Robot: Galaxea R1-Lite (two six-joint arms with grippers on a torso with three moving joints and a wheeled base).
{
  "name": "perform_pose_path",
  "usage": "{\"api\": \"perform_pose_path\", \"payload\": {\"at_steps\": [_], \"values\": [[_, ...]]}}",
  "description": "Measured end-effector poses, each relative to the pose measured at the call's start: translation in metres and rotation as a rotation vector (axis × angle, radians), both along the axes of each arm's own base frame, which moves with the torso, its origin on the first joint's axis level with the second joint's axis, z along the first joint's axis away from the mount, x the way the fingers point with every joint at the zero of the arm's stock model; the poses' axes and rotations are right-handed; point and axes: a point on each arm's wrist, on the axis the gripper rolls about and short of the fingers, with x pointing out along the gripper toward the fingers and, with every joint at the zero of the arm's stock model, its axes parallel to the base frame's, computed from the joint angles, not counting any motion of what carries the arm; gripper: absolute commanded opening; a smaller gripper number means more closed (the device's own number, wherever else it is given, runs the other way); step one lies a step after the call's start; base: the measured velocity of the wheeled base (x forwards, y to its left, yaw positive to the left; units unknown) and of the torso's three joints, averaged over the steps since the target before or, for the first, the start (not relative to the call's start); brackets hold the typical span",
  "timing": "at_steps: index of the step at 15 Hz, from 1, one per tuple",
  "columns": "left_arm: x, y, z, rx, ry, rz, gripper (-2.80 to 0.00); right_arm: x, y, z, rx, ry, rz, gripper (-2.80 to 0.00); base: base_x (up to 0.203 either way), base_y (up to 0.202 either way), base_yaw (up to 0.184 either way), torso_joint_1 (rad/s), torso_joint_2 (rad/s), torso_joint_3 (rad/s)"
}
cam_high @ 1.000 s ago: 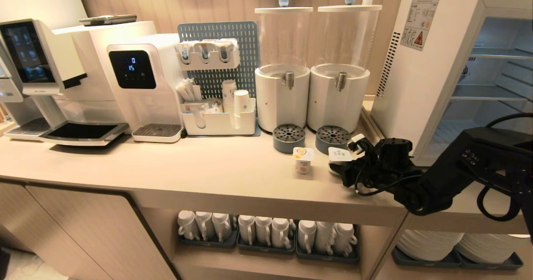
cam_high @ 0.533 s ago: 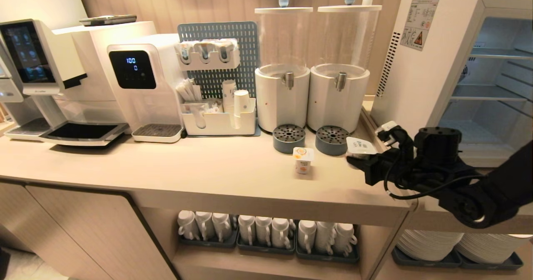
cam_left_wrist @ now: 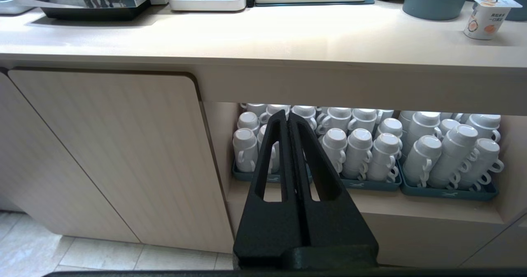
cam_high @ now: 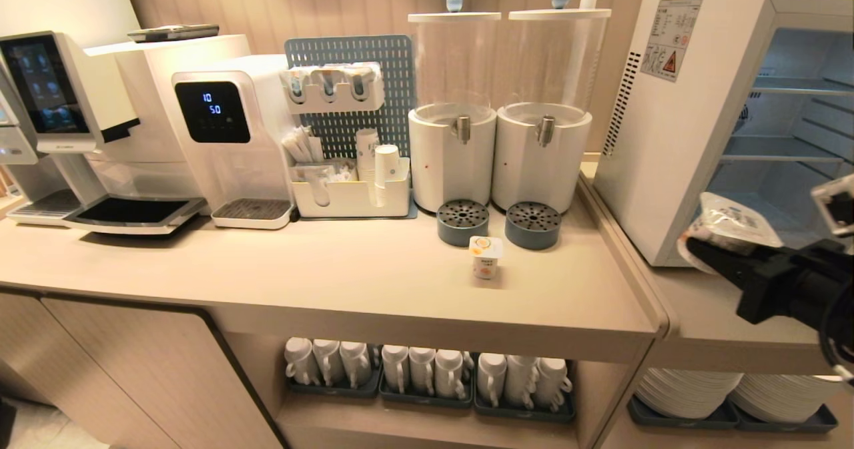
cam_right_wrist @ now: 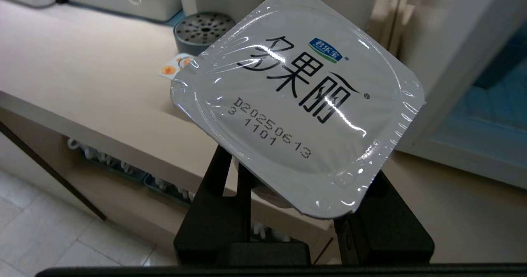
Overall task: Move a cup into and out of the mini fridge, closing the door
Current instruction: Put the yoghurt in the freezer
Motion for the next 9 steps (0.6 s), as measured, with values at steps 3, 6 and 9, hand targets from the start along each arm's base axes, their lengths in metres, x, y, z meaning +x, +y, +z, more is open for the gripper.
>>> {"api": "perform_pose_path", "payload": {"at_steps": [3, 6, 9], "values": [[0.000, 0.000, 0.000, 0.000, 0.000, 0.000, -2.80, -0.068, -0.013, 0.021, 0.058, -0.048, -0.128, -2.80, 0.000, 0.000, 0.000, 0.000, 0.00, 0.000], [0.000, 0.000, 0.000, -0.001, 0.000, 0.000, -2.80, -0.141, -0.025, 0.025, 0.128, -0.073, -0.242, -2.80, 0.000, 0.000, 0.000, 0.000, 0.00, 0.000], [0.000, 0.000, 0.000, -0.002, 0.000, 0.000, -2.80, -0.188, -0.035, 0.009, 0.176, -0.046, -0.481, -2.80, 0.000, 0.000, 0.000, 0.000, 0.00, 0.000]]}}
